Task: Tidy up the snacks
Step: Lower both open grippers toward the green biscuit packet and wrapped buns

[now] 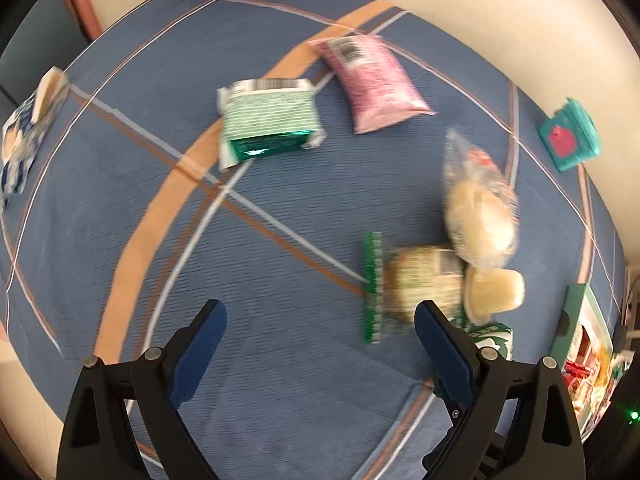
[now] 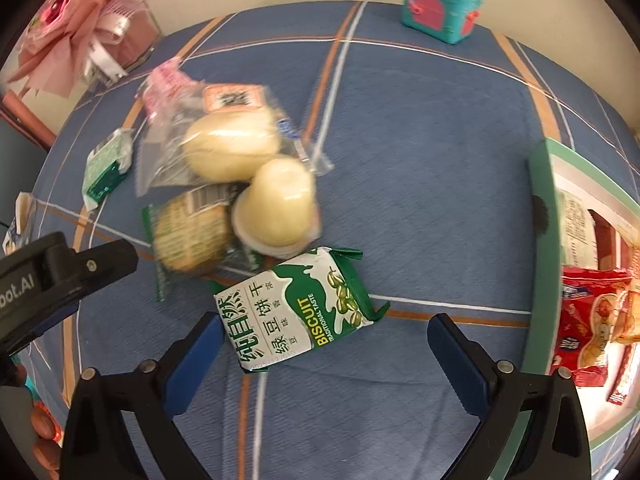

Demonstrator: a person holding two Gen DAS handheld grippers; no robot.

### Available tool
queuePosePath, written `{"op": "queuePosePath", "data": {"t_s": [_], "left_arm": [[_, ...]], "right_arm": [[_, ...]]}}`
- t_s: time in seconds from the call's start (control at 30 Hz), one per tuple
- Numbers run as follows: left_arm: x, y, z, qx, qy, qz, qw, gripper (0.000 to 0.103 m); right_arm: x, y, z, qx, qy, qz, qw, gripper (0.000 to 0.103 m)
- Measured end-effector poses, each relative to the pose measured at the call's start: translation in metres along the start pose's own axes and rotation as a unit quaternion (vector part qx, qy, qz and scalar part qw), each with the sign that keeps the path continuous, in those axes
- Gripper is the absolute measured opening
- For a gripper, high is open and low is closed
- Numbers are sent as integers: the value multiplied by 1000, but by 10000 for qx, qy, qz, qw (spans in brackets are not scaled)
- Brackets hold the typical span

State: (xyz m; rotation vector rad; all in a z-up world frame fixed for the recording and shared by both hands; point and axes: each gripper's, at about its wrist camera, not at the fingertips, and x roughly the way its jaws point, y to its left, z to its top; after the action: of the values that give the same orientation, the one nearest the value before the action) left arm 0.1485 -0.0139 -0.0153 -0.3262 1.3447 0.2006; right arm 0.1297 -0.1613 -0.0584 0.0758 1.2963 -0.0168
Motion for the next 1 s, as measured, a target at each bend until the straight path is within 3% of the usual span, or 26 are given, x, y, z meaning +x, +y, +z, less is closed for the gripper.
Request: {"op": "queuePosePath", "data": {"t_s": [0.23, 0.43, 0.7, 1.0], "left_arm": [[9, -40, 6, 408, -111, -177, 9989, 95], [32, -58, 19, 579, -215, -56, 9981, 95], [49, -71, 31, 647, -216, 74, 9976, 95], [50, -56, 29, 539, -232, 295, 9978, 95]], "right_arm": [[-5, -33, 1, 217, -20, 46, 9998, 100], [-7, -49, 2, 282, -57, 79, 9996, 93], [-10, -36, -2, 250, -71, 76, 9996, 88], [-6, -7, -4, 256, -94, 81, 9996, 82]]}}
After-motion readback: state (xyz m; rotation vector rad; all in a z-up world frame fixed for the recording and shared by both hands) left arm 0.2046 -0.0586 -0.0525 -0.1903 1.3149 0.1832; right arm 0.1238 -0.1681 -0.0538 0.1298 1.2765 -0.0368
